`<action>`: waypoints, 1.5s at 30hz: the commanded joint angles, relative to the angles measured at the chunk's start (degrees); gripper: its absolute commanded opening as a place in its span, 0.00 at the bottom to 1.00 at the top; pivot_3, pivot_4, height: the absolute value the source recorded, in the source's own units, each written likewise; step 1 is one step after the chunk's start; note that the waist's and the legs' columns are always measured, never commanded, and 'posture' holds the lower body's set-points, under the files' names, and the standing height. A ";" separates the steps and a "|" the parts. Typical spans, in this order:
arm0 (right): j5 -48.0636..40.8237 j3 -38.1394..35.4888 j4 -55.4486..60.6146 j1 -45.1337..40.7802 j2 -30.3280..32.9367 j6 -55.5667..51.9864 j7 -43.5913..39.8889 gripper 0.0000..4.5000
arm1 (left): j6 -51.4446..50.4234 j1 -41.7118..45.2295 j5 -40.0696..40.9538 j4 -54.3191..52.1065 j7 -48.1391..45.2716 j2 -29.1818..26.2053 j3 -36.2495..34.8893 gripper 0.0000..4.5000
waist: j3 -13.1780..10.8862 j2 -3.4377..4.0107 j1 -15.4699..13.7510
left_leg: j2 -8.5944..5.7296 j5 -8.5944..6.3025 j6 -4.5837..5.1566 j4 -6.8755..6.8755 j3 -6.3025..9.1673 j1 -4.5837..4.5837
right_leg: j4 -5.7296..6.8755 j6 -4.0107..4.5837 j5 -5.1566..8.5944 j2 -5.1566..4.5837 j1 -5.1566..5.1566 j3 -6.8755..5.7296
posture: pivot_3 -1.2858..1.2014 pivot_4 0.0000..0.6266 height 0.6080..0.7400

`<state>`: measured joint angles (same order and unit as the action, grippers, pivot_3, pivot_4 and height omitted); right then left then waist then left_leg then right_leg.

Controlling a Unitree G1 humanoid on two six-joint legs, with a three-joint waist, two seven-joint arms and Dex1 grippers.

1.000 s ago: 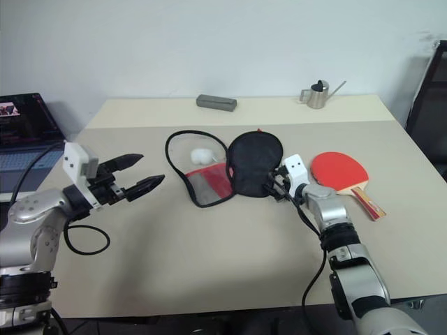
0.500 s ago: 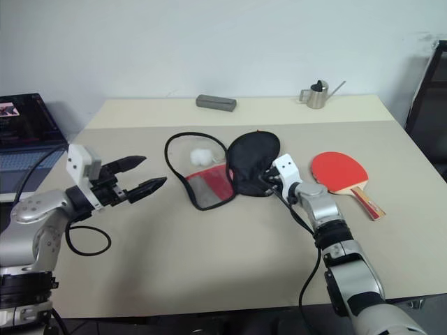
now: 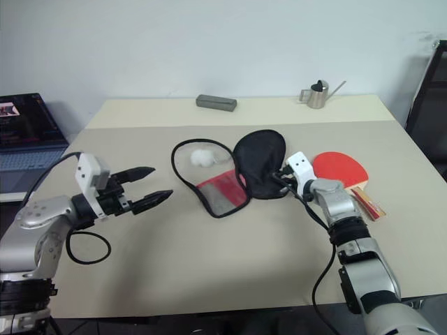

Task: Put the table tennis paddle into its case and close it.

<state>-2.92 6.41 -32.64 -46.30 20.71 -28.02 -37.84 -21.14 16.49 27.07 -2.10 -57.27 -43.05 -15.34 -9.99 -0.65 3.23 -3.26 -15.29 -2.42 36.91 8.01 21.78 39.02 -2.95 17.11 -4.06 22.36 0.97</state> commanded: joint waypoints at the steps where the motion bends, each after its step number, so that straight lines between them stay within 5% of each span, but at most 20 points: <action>1: -0.30 -0.28 4.31 0.82 1.21 -1.89 -1.04 0.00 | -0.20 0.21 1.26 -2.31 -0.52 -0.92 -0.39 1.00 | 0.00 0.00 0.00 | 0.00 0.00 0.00 0.00 0.00 0.00 | 0.00 0.00 0.00 0.00 0.00 0.00 | 0.52 0.24 1.00; 16: -1.35 -0.35 13.19 4.73 2.19 -8.95 -0.72 0.00 | -0.79 1.24 1.13 -2.32 -0.92 -0.68 0.12 1.00 | 0.00 0.00 -0.10 | 0.00 0.00 0.01 0.00 -0.01 0.01 | -0.01 0.00 0.00 0.00 0.00 0.01 | 0.52 0.24 1.00; 20: -1.62 -1.78 13.43 4.72 1.74 -9.52 1.09 0.22 | -0.83 1.39 1.11 -2.32 -0.96 -0.80 0.15 1.00 | 0.00 0.00 -0.09 | 0.01 -0.01 0.01 0.00 0.00 0.00 | -0.01 0.00 0.00 0.00 0.00 0.00 | 0.52 0.24 1.00; 27: 0.37 -2.46 11.64 3.69 3.55 -5.33 4.47 0.77 | -0.91 1.33 1.11 -2.53 -0.84 -0.89 0.03 1.00 | 0.00 0.00 -0.10 | 0.00 0.00 0.01 0.00 0.00 0.00 | -0.01 0.00 0.00 0.00 0.00 0.00 | 0.52 0.24 1.00; 35: -5.68 -9.12 17.50 3.59 6.62 -3.10 2.54 0.77 | -1.40 1.23 1.46 -3.17 -0.47 -0.67 -0.14 1.00 | 0.00 0.00 -0.12 | 0.00 -0.01 0.02 -0.01 -0.03 0.01 | -0.01 0.00 0.00 0.00 0.00 0.00 | 0.52 0.24 1.00; 45: -9.91 -17.41 20.56 11.92 18.77 -2.96 -3.04 0.77 | -0.65 4.16 0.17 -4.66 0.29 0.33 3.01 1.00 | -0.01 -0.01 -1.04 | -0.02 -0.06 0.10 0.00 -0.15 0.03 | -0.04 0.00 0.00 -0.01 -0.05 -0.04 | 0.52 0.24 1.00</action>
<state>-11.56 -8.57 -13.30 -34.32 38.21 -32.16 -39.93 -23.01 19.55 27.51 -4.35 -57.56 -42.80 -12.73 -10.00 -0.65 2.19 -3.27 -15.35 -2.32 36.91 7.85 21.81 38.98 -2.95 17.12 -4.07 22.31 0.94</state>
